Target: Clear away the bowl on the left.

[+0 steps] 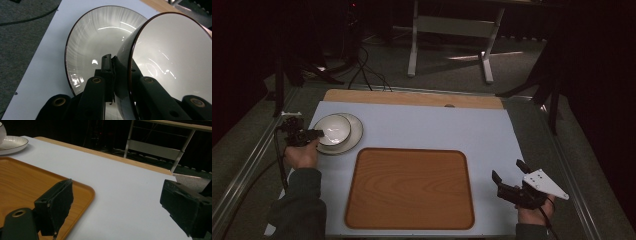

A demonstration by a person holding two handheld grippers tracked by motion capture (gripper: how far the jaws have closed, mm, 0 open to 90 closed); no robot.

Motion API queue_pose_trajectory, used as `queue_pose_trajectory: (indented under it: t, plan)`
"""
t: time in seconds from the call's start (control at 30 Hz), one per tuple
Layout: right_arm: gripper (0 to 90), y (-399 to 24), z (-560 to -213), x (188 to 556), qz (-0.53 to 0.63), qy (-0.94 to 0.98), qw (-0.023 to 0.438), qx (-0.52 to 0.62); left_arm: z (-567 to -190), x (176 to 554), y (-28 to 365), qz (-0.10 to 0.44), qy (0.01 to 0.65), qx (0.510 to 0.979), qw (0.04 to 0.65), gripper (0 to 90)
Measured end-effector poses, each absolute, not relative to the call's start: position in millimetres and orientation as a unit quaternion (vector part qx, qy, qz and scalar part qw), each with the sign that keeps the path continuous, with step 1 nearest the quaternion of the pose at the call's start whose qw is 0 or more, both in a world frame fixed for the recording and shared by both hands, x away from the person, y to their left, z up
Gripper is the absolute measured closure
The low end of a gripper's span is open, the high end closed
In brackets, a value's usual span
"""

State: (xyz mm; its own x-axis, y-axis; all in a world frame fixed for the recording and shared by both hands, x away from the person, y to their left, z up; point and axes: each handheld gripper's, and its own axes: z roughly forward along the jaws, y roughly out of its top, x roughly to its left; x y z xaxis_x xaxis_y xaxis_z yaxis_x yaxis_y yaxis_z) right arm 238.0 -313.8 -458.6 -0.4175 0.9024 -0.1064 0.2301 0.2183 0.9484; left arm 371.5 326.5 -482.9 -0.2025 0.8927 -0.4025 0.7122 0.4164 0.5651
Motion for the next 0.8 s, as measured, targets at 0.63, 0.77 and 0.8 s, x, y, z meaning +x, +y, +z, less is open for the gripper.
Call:
queue_pose_trajectory:
  t: [0.63, 0.77, 0.8]
  plan:
    - [11.1, -311.9, -459.5, 238.7, 0.472, 0.7, 0.352, 0.405, -455.3, 346.6, 329.3, 0.134, 0.735, 0.544, 0.383, 82.8]
    - [11.0, -311.5, -459.5, 238.6, 0.472, 0.7, 0.352, 0.404, -449.2, 341.3, 329.8, 0.137, 0.728, 0.545, 0.393, 82.8]
    - [11.1, -311.5, -459.5, 238.6, 0.472, 0.7, 0.352, 0.404, -447.6, 340.1, 329.9, 0.137, 0.726, 0.546, 0.395, 82.8]
